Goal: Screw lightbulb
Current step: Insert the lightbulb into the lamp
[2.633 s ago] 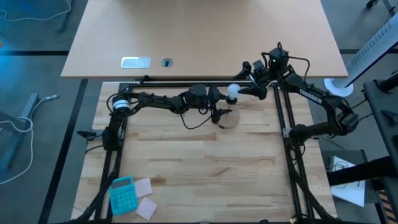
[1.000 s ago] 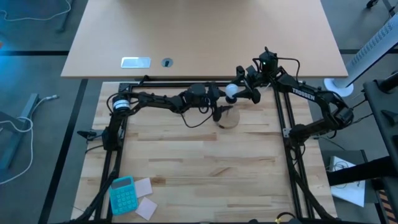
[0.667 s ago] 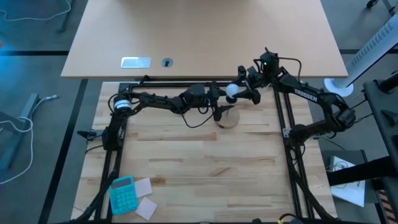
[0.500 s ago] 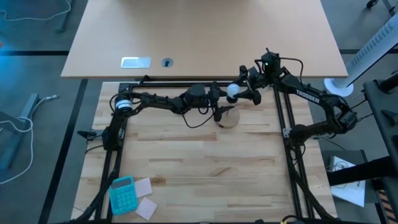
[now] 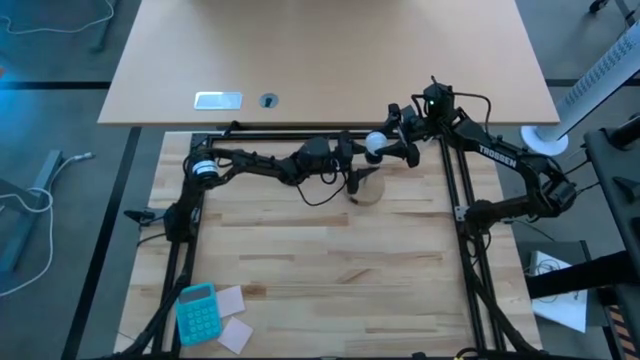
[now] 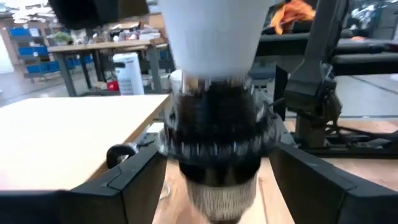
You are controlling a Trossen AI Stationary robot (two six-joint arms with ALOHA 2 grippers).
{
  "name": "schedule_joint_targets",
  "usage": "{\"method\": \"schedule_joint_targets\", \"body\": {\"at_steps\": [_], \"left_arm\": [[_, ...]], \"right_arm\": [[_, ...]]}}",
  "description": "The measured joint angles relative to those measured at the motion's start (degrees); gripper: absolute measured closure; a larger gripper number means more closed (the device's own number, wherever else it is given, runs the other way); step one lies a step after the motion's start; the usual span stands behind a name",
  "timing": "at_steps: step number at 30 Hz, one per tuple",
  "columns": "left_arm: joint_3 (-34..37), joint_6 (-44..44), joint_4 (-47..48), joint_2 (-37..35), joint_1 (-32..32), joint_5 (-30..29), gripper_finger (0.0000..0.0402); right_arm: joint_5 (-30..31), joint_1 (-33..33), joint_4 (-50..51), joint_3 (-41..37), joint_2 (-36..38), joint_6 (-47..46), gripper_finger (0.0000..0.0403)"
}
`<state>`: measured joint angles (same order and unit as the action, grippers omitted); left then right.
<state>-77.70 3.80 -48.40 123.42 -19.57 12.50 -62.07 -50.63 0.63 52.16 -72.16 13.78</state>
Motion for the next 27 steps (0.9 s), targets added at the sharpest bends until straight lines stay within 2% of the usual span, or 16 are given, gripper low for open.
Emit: {"method": "schedule_joint_targets", "body": {"at_steps": [4,13,18,27], "left_arm": [[-0.88,0.01,0.36,0.51,-0.09,2.16,0.0153],[-3.82,0.0,3.52,1.92,-0.11,2.91,0.0242],[-3.82,-0.01,4.41,1.3,-0.2,2.6,0.0243],[-3.89,-0.09,5.43,-0.89,-0.22,-1.38,0.0243]], "right_arm": [[-0.32,0.01,-0.01,-0.09,0.0,0.1,0.0126],[0.05,0.05,-0.02,-0.13,-0.07,-0.21,0.0126],[1.58,0.03,0.03,-0.15,0.88,-0.39,0.0126],[5.37,0.02,-1.6,-0.14,2.41,-1.29,0.0123]]}}
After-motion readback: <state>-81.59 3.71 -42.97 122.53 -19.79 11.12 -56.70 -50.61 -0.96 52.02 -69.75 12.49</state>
